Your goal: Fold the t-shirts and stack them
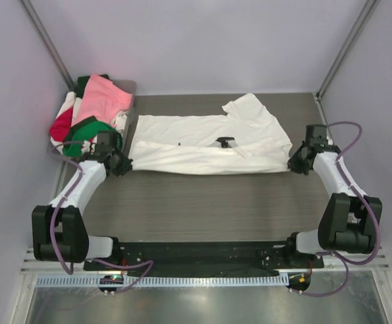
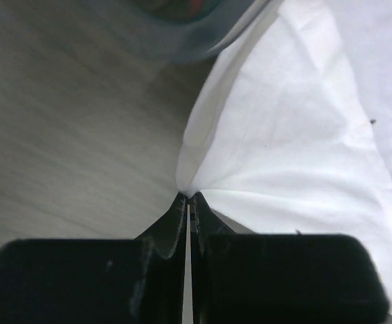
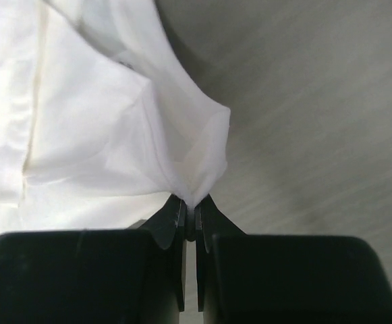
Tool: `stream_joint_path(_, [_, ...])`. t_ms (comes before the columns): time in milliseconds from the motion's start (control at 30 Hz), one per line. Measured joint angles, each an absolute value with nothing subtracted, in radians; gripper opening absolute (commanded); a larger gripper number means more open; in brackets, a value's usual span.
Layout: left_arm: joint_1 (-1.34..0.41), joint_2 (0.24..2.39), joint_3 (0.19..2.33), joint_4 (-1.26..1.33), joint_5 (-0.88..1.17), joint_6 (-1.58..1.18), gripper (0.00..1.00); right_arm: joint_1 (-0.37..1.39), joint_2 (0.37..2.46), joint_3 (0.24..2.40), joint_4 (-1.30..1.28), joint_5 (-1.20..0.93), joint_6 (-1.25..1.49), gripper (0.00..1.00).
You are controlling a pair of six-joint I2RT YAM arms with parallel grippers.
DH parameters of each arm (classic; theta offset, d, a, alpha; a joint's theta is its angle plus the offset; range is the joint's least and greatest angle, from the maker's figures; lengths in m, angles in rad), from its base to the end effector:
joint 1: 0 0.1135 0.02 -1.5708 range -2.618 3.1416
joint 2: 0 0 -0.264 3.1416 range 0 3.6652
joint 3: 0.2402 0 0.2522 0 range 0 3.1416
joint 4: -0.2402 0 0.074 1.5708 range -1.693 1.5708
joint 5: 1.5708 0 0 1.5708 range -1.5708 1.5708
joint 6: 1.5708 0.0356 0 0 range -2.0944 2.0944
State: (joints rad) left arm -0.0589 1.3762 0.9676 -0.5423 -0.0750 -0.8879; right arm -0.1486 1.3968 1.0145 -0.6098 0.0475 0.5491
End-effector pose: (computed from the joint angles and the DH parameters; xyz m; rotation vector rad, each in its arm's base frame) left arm 0.2809 -0.0139 0.2411 -1.0517 2.3144 -0.2863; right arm 0.2805 -0.0437 0.2461 0.8934 2.4032 0.0921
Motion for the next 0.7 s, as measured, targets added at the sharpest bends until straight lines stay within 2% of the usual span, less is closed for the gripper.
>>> stream_joint_path(33, [-0.059, 1.339, 0.901, -0.543, -0.075, -0.892, 0.0, -0.155, 1.387, 0.953, -0.61, 0.058, 0.555, 0.01])
stream_joint_path(133, [-0.059, 1.29, 0.73, -0.543, -0.074, -0.906, 0.01, -0.187, 1.387, 0.787, -0.631, 0.073, 0.575, 0.21])
stream_joint_path(167, [-0.059, 1.287, 0.686, -0.551, -0.073, -0.91, 0.01, -0.197, 1.387, 0.752, -0.642, 0.076, 0.583, 0.39])
stream_joint_path(233, [-0.059, 1.287, 0.63, -0.575, -0.07, -0.914, 0.03, -0.222, 1.383, 0.706, -0.668, 0.079, 0.603, 0.67])
stream_joint_path(267, [-0.059, 1.285, 0.616, -0.581, -0.064, -0.918, 0.06, -0.231, 1.37, 0.701, -0.668, 0.08, 0.615, 0.86])
stream_joint_path(300, [-0.059, 1.273, 0.608, -0.579, -0.058, -0.924, 0.11, -0.242, 1.352, 0.694, -0.664, 0.081, 0.627, 0.92])
stream_joint_path(333, [-0.059, 1.254, 0.598, -0.573, -0.054, -0.931, 0.34, -0.251, 1.332, 0.687, -0.663, 0.081, 0.633, 0.95])
stream_joint_path(367, [-0.059, 1.235, 0.586, -0.572, -0.046, -0.93, 0.45, -0.257, 1.309, 0.68, -0.663, 0.081, 0.639, 0.98])
stream_joint_path(433, [-0.059, 1.186, 0.556, -0.566, -0.022, -0.947, 0.61, -0.263, 1.258, 0.669, -0.665, 0.073, 0.651, 0.98])
stream_joint_path(533, [-0.059, 1.095, 0.526, -0.582, 0.008, -0.961, 0.68, -0.264, 1.185, 0.666, -0.67, 0.058, 0.658, 0.99])
stream_joint_path(700, [-0.059, 1.003, 0.634, -0.702, 0.016, -0.912, 0.68, -0.262, 1.102, 0.706, -0.702, 0.022, 0.647, 0.98])
